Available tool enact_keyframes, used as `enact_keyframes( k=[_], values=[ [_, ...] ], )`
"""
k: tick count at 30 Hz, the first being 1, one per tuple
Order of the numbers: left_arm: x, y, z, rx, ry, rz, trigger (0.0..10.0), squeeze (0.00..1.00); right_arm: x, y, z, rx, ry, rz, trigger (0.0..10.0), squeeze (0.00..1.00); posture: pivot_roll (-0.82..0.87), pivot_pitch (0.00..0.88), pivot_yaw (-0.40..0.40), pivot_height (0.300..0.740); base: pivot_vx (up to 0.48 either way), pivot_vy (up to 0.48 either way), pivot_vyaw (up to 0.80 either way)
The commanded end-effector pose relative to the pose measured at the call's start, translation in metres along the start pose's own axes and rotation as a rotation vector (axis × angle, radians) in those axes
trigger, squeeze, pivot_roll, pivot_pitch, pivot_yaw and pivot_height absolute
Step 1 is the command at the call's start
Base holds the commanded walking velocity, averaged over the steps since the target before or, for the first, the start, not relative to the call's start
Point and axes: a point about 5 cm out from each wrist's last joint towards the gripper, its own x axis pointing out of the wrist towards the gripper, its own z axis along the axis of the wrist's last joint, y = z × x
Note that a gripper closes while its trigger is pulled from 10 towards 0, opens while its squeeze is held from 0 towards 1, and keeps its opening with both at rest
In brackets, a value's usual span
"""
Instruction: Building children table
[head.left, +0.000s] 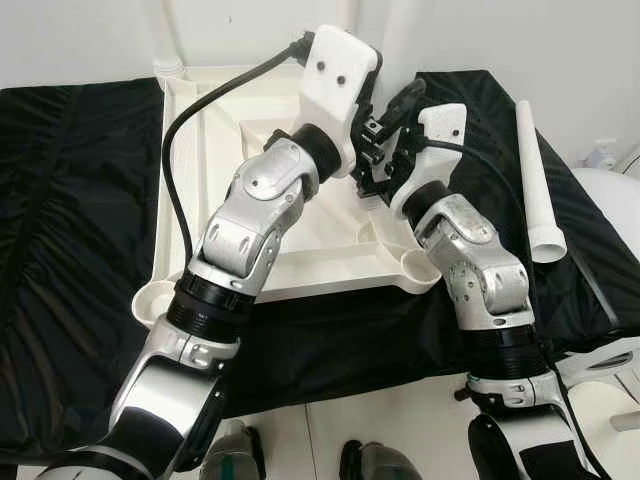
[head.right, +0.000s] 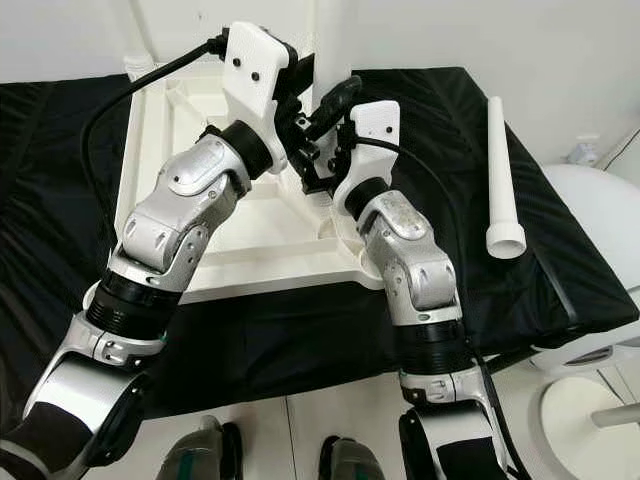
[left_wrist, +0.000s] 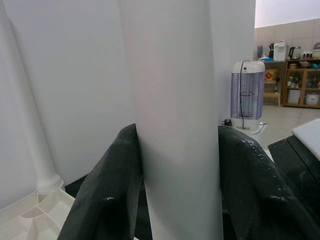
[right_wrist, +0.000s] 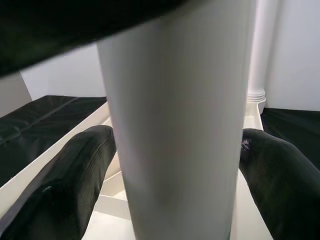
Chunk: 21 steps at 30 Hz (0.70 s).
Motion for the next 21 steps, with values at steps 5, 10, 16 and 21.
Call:
enact_keyframes(
  k=[5,10,16,21],
  values=[
    [-0.0001,-0.0051,0.0005,0.019,-0.023,0.002,10.0,0.0,0.0006,0.0049,0.0134,-0.007,-0.021,0.025,9.3,0.0,-0.03,0.062,-0.035,0.74,0.0,0.0,0.0],
    [0.0009,-0.0053,-0.0003,0.025,-0.022,0.0,10.0,0.0,-0.0007,0.0052,0.0133,-0.007,-0.015,0.022,1.7,0.0,-0.03,0.06,-0.038,0.74,0.0,0.0,0.0],
    [0.0009,-0.0053,-0.0003,0.025,-0.022,0.0,10.0,0.0,-0.0007,0.0052,0.0133,-0.007,-0.015,0.022,1.7,0.0,-0.03,0.06,-0.038,0.74,0.0,0.0,0.0],
    [0.0021,-0.0077,-0.0012,0.028,-0.021,-0.013,10.0,0.0,-0.0048,0.0047,0.0111,-0.026,0.011,0.02,0.1,0.0,-0.04,0.058,-0.038,0.74,0.0,0.0,0.0]
  ],
)
